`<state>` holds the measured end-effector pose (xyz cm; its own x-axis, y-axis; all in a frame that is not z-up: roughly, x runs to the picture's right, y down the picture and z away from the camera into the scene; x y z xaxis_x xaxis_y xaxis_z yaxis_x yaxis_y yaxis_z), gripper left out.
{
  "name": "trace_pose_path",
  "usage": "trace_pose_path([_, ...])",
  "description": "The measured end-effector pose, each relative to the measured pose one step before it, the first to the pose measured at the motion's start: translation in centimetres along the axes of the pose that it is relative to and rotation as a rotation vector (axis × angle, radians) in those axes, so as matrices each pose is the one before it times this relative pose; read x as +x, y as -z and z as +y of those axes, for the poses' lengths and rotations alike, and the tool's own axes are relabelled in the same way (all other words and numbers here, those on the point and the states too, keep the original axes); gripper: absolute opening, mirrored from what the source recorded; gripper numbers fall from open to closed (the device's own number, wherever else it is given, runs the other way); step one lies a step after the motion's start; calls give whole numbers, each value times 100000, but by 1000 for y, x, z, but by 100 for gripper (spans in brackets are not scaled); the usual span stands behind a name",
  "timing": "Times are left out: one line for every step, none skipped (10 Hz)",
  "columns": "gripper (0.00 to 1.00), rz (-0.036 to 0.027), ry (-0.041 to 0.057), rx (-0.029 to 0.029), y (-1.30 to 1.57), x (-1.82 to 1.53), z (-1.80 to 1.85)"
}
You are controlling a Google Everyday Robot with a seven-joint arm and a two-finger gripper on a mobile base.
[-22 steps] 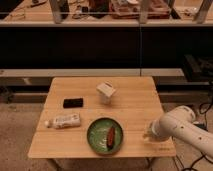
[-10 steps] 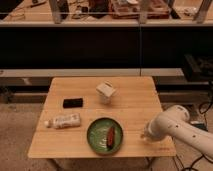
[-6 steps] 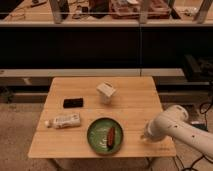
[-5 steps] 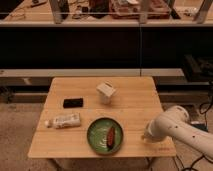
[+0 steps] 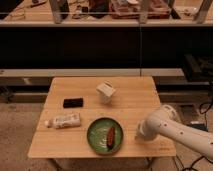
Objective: Push the ceramic bowl across the table
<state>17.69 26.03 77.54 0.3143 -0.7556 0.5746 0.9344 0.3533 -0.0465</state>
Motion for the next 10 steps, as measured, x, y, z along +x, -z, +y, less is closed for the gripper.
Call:
trace_pose_path([0,-1225,2291,212,-544,-216,-942])
trace_pose_path([0,-872,1550,53,-424,-163,-644])
trace_pose_path([0,-1153,2022,386,-472,-244,-979])
trace_pose_path([0,-1191,1847,172,-365,-319,-893])
trace_pose_path([0,-1026,1738,272,-390,-274,-849])
trace_pose_path([0,-679,1436,312,-204,-200,-783])
trace_pose_path([0,-687,1458,455,-216,-375,-811])
trace_pose_path([0,-400,1014,203,-176,-245,-613])
trace_pose_path([0,-156,1486,33,-234,-279,-773])
trace_pose_path([0,17,1090,-240,-251,-250,-576])
